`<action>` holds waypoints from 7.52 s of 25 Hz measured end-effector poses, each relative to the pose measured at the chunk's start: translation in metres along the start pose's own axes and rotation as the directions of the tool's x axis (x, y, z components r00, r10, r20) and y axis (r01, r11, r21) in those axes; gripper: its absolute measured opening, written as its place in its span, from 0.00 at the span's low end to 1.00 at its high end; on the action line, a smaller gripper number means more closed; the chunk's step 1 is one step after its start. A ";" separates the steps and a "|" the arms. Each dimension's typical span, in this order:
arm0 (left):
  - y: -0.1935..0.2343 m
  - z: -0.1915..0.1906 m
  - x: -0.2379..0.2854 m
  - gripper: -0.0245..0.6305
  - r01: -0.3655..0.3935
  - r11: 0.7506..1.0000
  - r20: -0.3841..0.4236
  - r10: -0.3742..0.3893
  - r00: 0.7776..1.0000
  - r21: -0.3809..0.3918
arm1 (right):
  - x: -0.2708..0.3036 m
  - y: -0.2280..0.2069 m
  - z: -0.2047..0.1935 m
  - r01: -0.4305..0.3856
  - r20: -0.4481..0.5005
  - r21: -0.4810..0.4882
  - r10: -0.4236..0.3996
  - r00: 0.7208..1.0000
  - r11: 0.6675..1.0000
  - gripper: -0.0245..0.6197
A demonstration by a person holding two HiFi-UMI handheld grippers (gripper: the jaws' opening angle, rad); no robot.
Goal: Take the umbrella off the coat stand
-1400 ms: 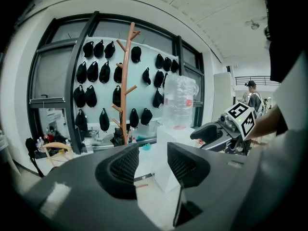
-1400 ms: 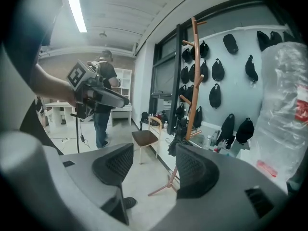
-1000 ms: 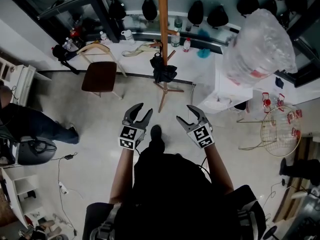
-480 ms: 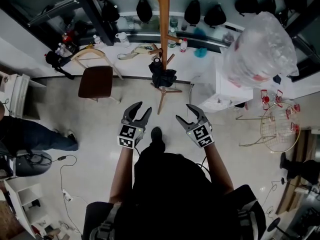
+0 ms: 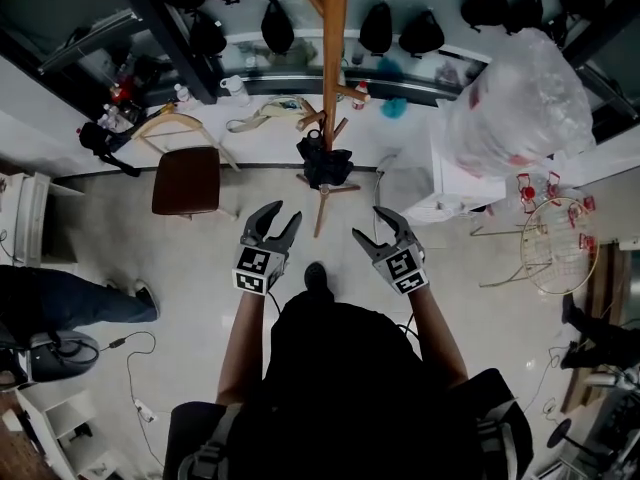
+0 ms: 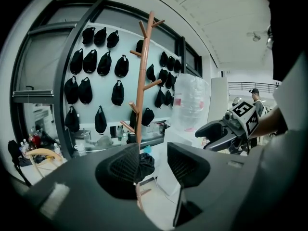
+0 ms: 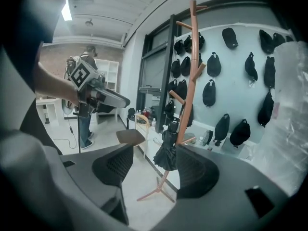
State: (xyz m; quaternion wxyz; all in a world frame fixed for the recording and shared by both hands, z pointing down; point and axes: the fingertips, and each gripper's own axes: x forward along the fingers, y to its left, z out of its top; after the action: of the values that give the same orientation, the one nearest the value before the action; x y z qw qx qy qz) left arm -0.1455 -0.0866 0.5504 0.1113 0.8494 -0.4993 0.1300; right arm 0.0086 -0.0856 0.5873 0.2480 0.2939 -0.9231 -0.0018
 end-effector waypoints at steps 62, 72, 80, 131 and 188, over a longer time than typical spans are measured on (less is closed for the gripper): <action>0.069 -0.034 0.093 0.38 0.072 0.997 -0.084 -0.075 0.994 -0.035 | 0.067 -0.056 0.001 0.042 -0.059 0.038 -0.040 0.997 0.998 0.47; 0.076 -0.076 0.129 0.49 0.089 0.994 -0.147 -0.098 0.984 -0.067 | 0.066 -0.052 -0.013 0.038 -0.095 0.033 -0.035 0.995 0.999 0.47; 0.080 -0.105 0.159 0.50 0.104 0.988 -0.184 -0.124 0.975 -0.114 | 0.051 -0.061 -0.027 0.068 -0.127 0.040 -0.062 0.990 0.997 0.47; 0.082 -0.142 0.294 0.47 0.078 0.984 -0.202 -0.110 0.973 -0.161 | 0.007 -0.078 -0.075 0.141 -0.247 0.041 -0.127 0.961 0.989 0.46; 0.083 -0.087 0.259 0.41 0.027 0.995 -0.208 -0.046 0.977 -0.093 | 0.018 -0.094 -0.051 0.124 -0.174 0.031 -0.117 0.978 0.992 0.45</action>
State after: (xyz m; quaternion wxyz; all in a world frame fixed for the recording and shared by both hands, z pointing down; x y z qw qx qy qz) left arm -0.1068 -0.3108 0.7237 0.2037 0.8340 -0.4745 0.1945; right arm 0.0702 -0.1655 0.6266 0.3199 0.3534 -0.8786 0.0276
